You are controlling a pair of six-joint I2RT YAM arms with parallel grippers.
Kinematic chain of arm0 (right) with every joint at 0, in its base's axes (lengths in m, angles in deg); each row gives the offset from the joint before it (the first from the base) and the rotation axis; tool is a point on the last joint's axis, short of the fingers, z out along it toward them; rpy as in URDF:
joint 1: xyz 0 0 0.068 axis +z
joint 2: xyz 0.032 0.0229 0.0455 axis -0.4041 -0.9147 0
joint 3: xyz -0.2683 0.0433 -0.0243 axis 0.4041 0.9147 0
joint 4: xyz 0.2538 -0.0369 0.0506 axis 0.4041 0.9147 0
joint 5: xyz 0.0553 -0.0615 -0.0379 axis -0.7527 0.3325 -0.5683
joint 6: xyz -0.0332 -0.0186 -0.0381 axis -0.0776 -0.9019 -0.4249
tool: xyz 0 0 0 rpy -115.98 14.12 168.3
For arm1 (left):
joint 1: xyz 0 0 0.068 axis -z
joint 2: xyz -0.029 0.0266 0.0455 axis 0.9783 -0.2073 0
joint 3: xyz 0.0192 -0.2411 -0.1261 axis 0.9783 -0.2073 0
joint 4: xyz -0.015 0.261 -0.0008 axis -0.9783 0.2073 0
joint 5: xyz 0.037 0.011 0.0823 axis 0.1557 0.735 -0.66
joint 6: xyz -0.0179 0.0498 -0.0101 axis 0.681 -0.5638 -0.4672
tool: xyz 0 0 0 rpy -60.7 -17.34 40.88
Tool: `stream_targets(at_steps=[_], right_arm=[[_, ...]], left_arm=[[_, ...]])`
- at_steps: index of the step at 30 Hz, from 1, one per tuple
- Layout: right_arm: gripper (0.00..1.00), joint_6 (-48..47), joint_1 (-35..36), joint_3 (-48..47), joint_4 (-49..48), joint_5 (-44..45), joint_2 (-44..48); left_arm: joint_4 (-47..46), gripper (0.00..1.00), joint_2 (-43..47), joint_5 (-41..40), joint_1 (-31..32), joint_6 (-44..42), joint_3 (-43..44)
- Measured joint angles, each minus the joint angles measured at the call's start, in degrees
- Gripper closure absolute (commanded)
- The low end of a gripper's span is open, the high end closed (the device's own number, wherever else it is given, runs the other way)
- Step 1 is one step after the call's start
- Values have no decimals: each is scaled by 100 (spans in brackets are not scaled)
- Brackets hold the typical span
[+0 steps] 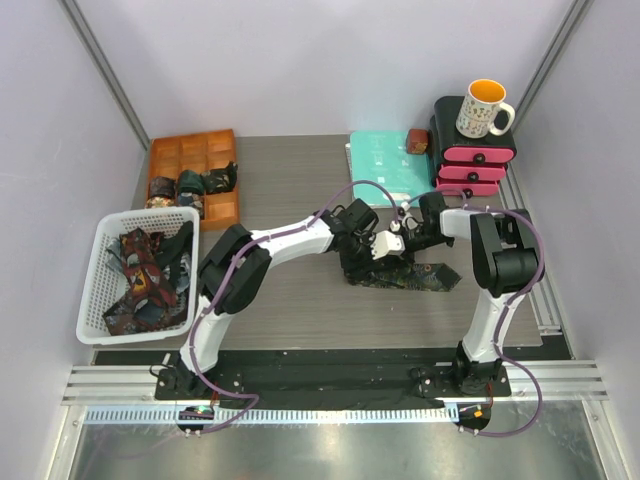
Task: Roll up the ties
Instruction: Roll the tie at the center of the board.
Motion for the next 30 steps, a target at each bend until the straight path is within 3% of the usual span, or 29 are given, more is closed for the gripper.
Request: stream_targets(at_steps=[6, 10, 16, 18, 19, 22, 25, 30], right_arm=[[66, -7, 0, 0, 98, 9, 321], [58, 9, 0, 0, 129, -17, 422], [59, 2, 20, 0, 122, 55, 450], [66, 13, 68, 2, 120, 81, 450], [75, 15, 109, 4, 103, 83, 450], [90, 9, 184, 31, 31, 157, 433], [99, 7, 195, 63, -9, 197, 404], [99, -42, 157, 118, -26, 219, 372]], left_arm=[[79, 66, -39, -48, 20, 0, 81], [85, 66, -42, -48, 20, -4, 83], [76, 65, -42, -46, 20, -17, 81], [74, 64, -42, -46, 22, -22, 81], [72, 63, -39, -48, 24, -33, 76], [57, 61, -33, -48, 24, -70, 59], [0, 56, -7, -48, 28, -87, 7], [-142, 43, 57, -48, 28, -101, -107]])
